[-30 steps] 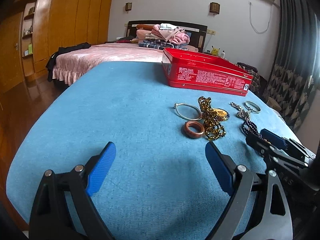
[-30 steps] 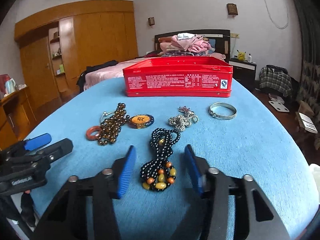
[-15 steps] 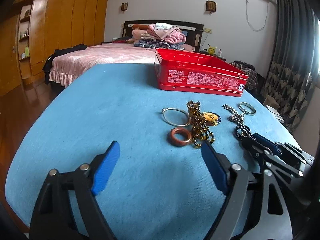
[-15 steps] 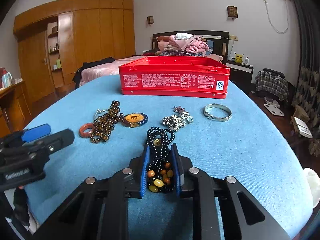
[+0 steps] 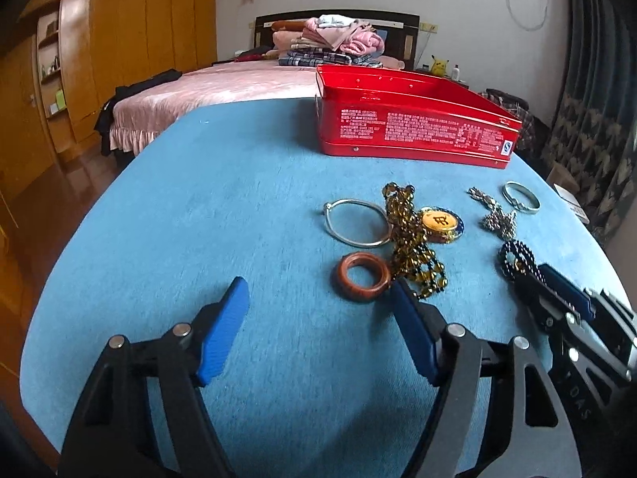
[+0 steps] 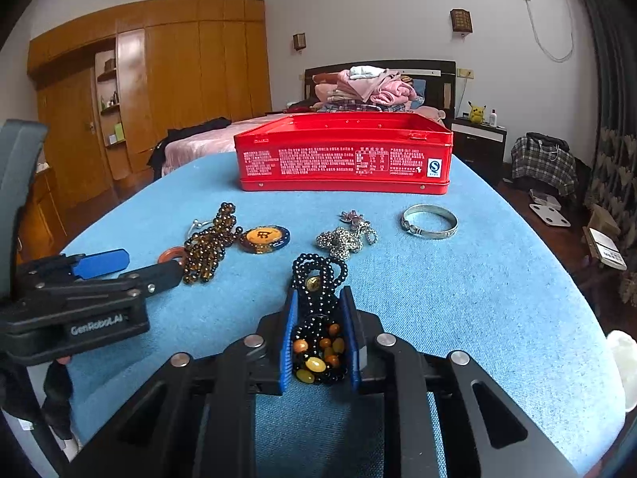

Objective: Organize jewelry
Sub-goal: 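Close the left gripper on the brown wooden ring, then carry the necklace and ring over the red tin and open both grippers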

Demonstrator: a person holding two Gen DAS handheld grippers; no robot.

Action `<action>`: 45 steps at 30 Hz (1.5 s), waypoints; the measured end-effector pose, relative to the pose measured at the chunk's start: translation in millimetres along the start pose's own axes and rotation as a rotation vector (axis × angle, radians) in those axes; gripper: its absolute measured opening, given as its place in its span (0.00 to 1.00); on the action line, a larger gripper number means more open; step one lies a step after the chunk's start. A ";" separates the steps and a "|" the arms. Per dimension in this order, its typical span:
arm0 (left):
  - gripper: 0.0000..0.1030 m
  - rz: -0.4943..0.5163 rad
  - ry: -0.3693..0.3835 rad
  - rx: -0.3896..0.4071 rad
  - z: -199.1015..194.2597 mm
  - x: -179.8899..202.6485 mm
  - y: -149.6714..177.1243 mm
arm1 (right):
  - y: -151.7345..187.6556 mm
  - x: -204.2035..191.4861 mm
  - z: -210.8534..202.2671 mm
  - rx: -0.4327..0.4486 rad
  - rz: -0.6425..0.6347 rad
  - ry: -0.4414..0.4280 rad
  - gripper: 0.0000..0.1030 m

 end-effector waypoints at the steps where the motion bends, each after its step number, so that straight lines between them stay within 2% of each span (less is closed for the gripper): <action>1: 0.68 0.001 -0.003 -0.005 0.6 0.0 -0.4 | -0.1 0.2 -0.1 0.001 0.002 -0.001 0.20; 6: 0.64 0.003 -0.001 -0.026 3.2 4.7 -3.9 | -0.6 0.5 0.2 0.004 0.008 -0.006 0.20; 12: 0.38 0.012 0.030 -0.035 8.0 15.4 -9.3 | -1.0 0.4 -0.4 0.003 0.012 -0.014 0.20; 13: 0.29 0.006 0.049 -0.031 7.6 16.7 -9.2 | -0.8 0.4 -0.3 0.002 0.012 -0.015 0.20; 14: 0.27 0.001 0.060 -0.029 7.2 17.7 -8.8 | -0.9 0.4 -0.3 0.001 0.010 -0.015 0.20; 22: 0.27 -0.073 0.118 0.029 -5.4 14.2 -1.1 | -1.5 0.1 0.5 -0.010 0.004 -0.014 0.20; 36: 0.27 -0.050 0.104 0.040 -14.5 15.4 3.9 | -3.7 1.3 -0.9 -0.023 0.012 -0.049 0.19; 45: 0.27 -0.038 0.119 0.074 -25.8 20.4 -8.8 | -26.4 3.2 -18.4 0.020 -0.016 -0.041 0.19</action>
Point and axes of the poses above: each gripper's, at about its wrist camera, not at the fingertips, and z roughly the way its jaws point, x to its right, y to its underside, the point moved 9 cm from there along z, roughly the way its jaws point
